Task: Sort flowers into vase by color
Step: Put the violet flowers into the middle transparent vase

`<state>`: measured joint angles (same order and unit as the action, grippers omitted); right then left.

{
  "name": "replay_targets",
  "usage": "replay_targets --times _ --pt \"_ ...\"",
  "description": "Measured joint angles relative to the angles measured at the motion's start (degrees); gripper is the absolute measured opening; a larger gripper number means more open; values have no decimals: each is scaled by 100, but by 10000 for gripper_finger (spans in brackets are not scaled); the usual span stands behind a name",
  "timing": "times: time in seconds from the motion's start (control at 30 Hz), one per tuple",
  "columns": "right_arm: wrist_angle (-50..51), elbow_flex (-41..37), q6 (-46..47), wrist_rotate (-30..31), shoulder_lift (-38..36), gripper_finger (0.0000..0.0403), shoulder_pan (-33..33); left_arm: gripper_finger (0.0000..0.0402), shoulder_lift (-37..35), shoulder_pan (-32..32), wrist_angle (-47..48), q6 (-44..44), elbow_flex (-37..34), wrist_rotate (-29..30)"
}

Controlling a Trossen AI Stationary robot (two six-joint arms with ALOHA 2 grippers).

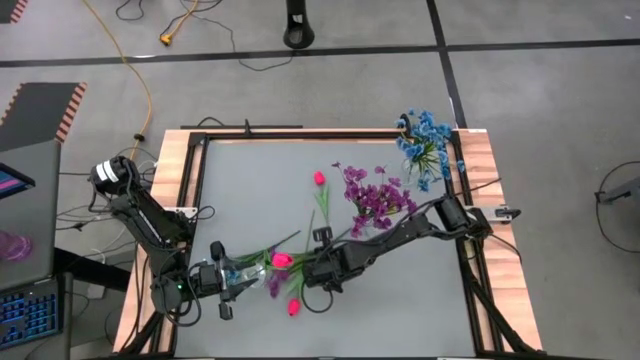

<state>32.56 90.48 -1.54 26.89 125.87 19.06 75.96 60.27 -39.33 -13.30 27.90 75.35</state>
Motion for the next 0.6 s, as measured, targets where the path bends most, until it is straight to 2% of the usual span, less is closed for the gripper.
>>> replay_targets --times 0.6 --pt "-3 0 8 -2 -3 34 448 164 0 0 -2 0 0 0"
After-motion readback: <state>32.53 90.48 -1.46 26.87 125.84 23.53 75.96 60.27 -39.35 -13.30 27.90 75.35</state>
